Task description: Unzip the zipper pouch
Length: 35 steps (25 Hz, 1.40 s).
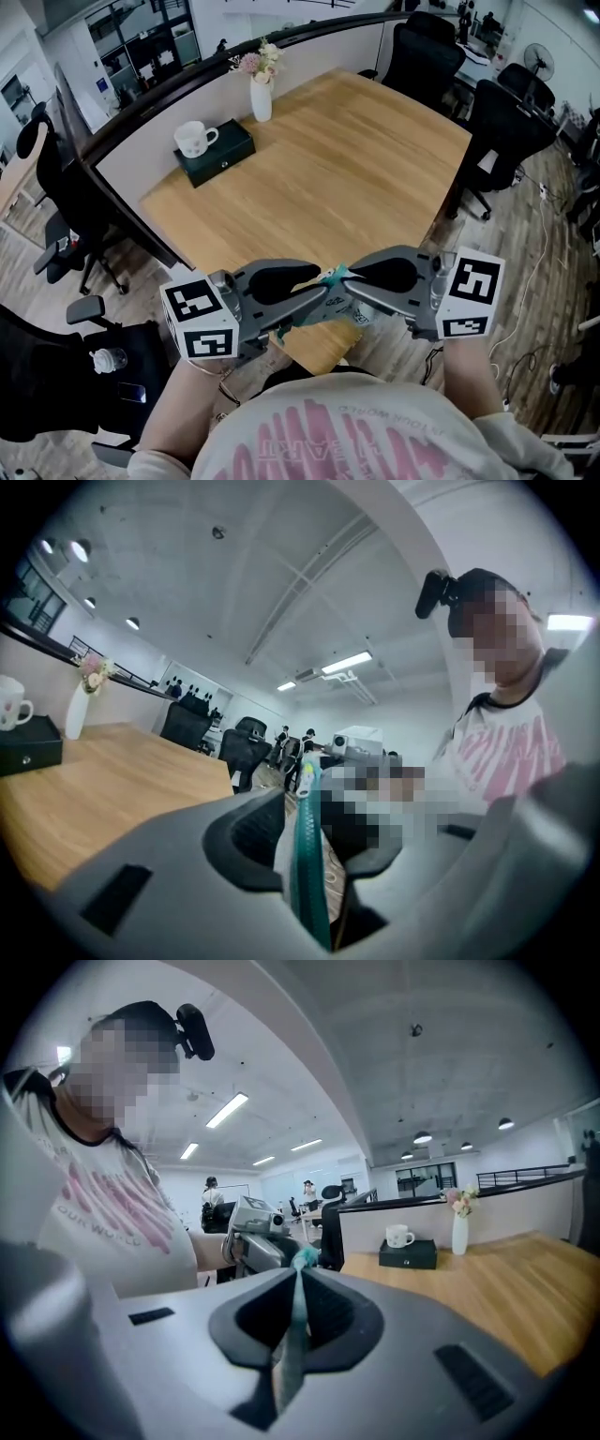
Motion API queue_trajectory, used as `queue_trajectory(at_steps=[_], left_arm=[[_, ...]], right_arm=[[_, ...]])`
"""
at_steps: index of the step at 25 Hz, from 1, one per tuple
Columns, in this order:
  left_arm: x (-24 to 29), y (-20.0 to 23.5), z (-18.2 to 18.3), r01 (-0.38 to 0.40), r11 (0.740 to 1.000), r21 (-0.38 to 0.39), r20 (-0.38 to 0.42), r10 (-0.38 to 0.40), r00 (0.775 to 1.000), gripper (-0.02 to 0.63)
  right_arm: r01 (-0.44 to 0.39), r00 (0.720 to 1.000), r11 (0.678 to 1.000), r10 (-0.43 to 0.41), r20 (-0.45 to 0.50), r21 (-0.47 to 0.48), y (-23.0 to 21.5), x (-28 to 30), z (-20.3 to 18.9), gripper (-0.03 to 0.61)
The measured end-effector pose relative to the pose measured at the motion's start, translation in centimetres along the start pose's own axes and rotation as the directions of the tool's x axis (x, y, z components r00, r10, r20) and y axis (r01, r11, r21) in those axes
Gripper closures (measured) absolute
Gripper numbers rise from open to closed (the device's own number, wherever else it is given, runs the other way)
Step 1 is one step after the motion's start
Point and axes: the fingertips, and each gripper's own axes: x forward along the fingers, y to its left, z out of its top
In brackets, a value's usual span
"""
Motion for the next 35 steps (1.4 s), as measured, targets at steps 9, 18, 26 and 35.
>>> queue_trajectory(at_steps=[9, 18, 26, 35], left_arm=[[0.1, -0.1, 1.0, -0.036, 0.990, 0.136, -0.018, 0.039, 0.999, 0.546], [0.5, -0.2, 0.7, -0.050, 0.919, 0.391, -0.151, 0.118, 0.981, 0.559], [1.0, -0.2, -0.3, -0.005, 0.818, 0.575, -0.270, 0.196, 0.943, 0.549], [0.5, -1.2, -0.3, 0.141, 0.882, 0.450, -0.255, -0.025, 0.967, 0.555]], right_arm=[[-0.029, 0.999, 1.000, 0.029, -0.018, -0.006, -0.4, 0.5, -0.1, 0.571], [-0.043, 0.998, 0.999, 0.042, -0.048, -0.013, -0.8, 0.7, -0.4, 0.571], [-0.036, 0.996, 0.999, 0.034, -0.078, -0.018, -0.9, 0.9, -1.1, 0.571], [-0.096, 0.994, 0.995, 0.096, -0.053, -0.001, 0.0, 0.8, -1.2, 0.571]])
